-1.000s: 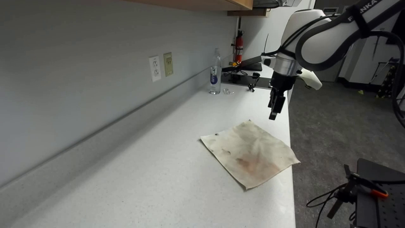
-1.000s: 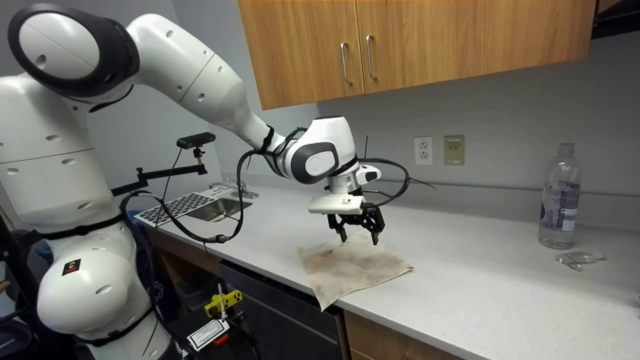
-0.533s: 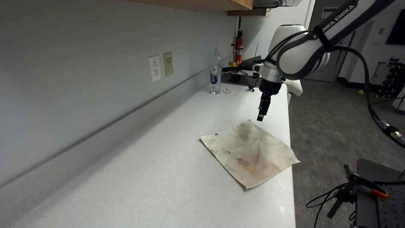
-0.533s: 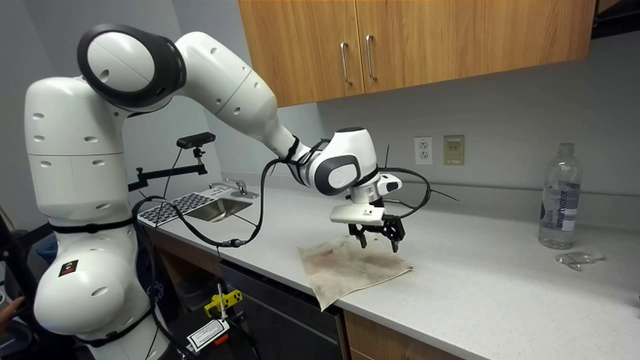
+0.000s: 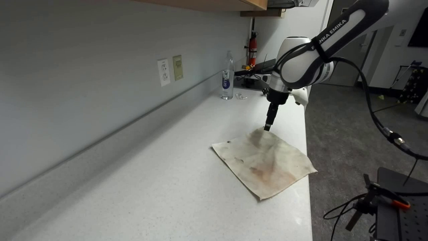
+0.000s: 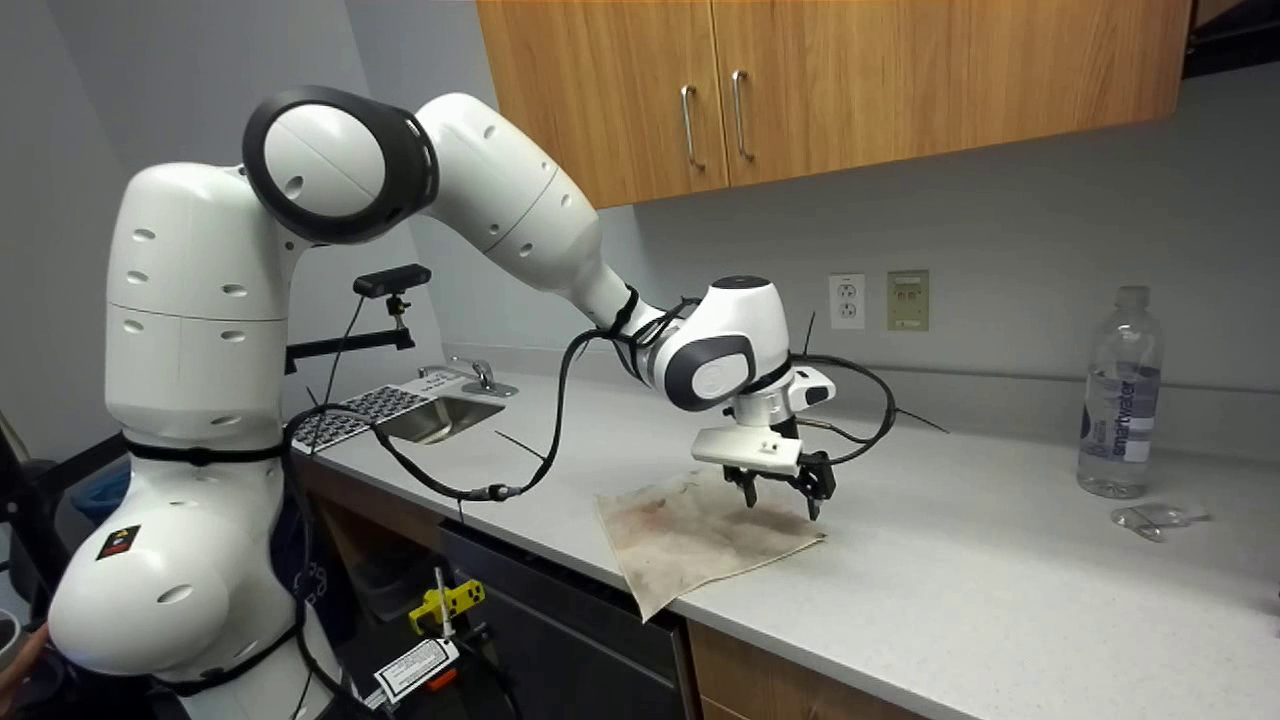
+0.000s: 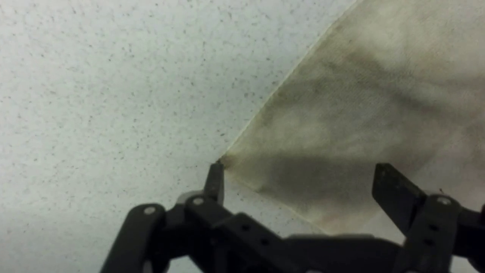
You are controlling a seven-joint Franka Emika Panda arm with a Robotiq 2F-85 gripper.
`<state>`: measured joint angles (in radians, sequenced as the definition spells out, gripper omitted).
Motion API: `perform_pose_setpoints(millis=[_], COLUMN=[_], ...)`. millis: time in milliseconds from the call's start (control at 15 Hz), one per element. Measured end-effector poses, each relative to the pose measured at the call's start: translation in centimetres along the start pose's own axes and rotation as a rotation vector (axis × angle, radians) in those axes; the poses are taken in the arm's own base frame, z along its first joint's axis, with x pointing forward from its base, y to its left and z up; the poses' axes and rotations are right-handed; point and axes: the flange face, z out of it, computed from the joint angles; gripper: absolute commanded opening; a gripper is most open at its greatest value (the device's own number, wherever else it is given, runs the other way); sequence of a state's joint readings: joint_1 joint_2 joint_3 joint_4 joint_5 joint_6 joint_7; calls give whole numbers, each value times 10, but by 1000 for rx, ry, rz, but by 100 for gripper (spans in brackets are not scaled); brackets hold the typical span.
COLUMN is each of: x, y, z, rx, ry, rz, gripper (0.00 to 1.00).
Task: Fold the cloth on the table
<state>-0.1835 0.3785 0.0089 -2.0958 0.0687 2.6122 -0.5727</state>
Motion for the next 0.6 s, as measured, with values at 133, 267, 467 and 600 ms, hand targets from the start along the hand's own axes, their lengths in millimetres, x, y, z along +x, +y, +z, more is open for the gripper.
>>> perform_pose_setpoints(millis=[133,267,467,600], x=[3,4,5,5], y=[6,14,25,29], z=[6,12,19,25], rx=[22,26,25,27], ry=[13,16,15,11], rz=[0,4,15,19], gripper=[100,100,100,100])
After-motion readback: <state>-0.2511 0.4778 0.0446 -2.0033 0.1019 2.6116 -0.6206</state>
